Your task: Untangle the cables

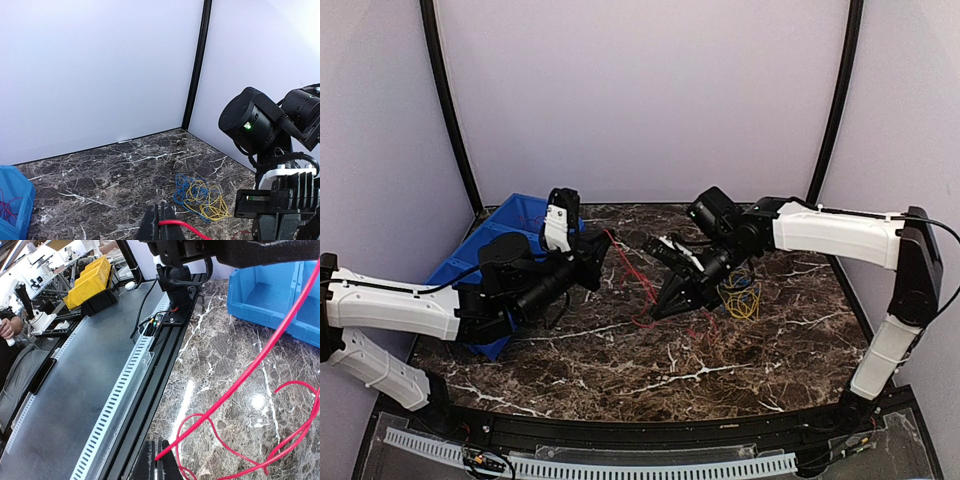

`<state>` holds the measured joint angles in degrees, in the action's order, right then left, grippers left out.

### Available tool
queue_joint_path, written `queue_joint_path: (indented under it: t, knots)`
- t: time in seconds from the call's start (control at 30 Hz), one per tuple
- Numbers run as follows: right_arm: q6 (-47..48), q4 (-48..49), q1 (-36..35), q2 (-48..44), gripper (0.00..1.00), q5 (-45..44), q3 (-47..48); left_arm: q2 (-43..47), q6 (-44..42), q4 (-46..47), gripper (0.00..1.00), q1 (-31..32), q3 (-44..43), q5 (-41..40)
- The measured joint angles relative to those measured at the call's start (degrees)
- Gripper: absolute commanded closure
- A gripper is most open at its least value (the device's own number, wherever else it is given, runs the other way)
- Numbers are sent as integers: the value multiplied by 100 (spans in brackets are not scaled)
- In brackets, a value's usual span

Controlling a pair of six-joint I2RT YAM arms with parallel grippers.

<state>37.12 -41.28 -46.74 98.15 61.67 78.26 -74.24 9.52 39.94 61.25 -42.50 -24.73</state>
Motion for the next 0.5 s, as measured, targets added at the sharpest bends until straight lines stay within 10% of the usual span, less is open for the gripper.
queue_joint_path:
  t: [0.5]
  knots:
    - [118, 299, 74, 155, 100, -229, -160, 466, -654, -380, 100, 44, 396, -356]
